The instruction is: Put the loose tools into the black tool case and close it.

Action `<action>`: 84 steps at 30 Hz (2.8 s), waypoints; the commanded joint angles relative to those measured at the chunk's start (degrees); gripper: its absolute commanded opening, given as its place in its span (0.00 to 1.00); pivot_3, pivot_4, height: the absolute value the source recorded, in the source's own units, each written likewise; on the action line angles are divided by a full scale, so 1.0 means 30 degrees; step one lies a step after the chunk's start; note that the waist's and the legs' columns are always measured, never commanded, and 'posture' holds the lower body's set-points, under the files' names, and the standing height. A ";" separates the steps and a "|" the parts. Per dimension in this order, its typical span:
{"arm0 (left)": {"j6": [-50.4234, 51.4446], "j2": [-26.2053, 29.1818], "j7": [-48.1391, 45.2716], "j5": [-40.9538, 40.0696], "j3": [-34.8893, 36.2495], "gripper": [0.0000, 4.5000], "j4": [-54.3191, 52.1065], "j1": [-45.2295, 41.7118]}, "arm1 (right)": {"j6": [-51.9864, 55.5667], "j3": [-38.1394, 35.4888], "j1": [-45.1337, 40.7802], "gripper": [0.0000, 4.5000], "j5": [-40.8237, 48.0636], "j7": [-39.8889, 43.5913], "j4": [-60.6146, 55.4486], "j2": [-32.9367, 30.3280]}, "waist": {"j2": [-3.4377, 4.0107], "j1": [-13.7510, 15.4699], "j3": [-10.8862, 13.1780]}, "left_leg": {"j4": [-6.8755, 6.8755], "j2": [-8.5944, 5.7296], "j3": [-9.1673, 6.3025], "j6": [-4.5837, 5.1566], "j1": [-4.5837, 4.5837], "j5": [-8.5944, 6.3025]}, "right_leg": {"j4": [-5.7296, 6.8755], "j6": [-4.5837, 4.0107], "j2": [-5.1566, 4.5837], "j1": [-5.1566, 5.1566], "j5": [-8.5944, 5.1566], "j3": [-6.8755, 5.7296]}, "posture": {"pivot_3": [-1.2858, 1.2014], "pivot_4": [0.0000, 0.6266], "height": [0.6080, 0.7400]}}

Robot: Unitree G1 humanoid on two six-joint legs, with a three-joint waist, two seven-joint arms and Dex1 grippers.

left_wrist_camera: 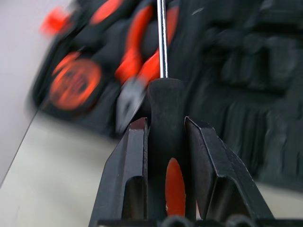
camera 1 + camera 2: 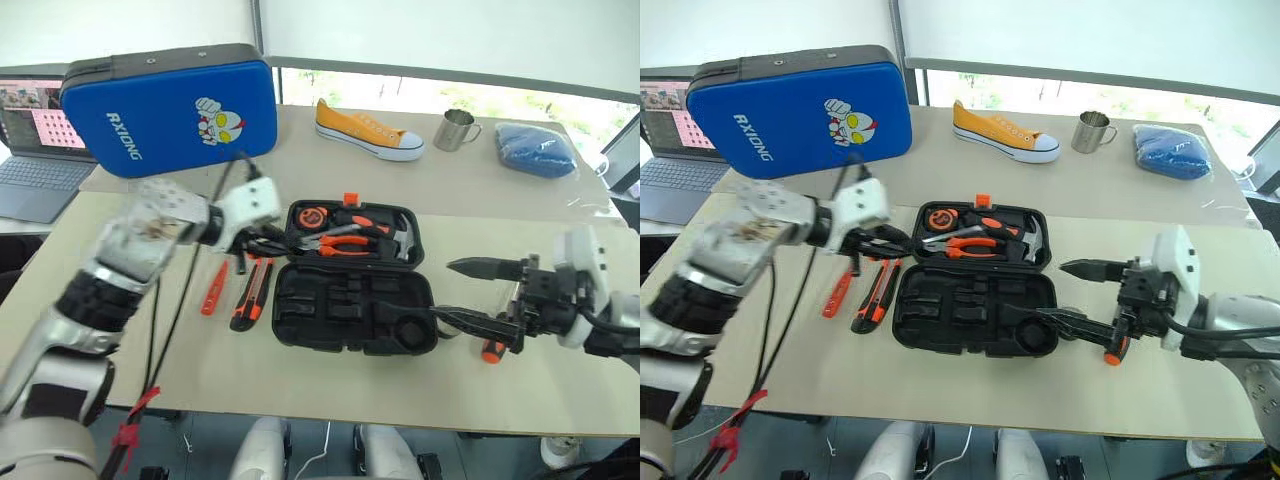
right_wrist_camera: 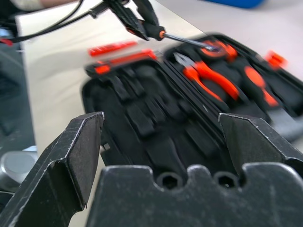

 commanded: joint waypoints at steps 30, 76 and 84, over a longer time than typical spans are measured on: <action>-0.4024 -0.3666 -0.1406 0.3501 -0.0695 0.61 0.3612 -0.0019 | 0.0407 -0.2565 0.1777 1.00 0.1377 -0.3104 -0.2399 0.0463 | 0.0008 0.0053 -0.0002 | 0.0065 0.0050 -0.0034 0.0008 0.0009 -0.0005 | 0.0019 0.0004 0.0056 0.0028 0.0005 0.0024 | 0.52 0.24 0.99; -1.0208 -0.5847 -0.1514 0.8219 -0.1938 0.01 0.8640 -0.1486 | 0.0203 -0.1964 0.1461 1.00 0.1284 -0.3509 -0.2272 0.0895 | 0.0106 0.0257 -0.0061 | 0.0305 0.0035 -0.0065 0.0047 0.0160 -0.0023 | 0.0157 0.0044 0.0057 0.0268 0.0007 0.0025 | 0.52 0.24 0.99; -0.2929 -0.4517 -0.3917 0.1267 0.4092 0.01 0.3824 -0.0663 | 0.0047 -0.2941 0.3090 1.00 0.0057 -0.4138 -0.2152 0.1271 | 0.0109 -0.0111 -0.0062 | 0.0293 0.0065 -0.0079 0.0050 -0.0030 -0.0022 | 0.0234 0.0030 0.0072 0.0023 0.0006 0.0043 | 0.52 0.24 0.99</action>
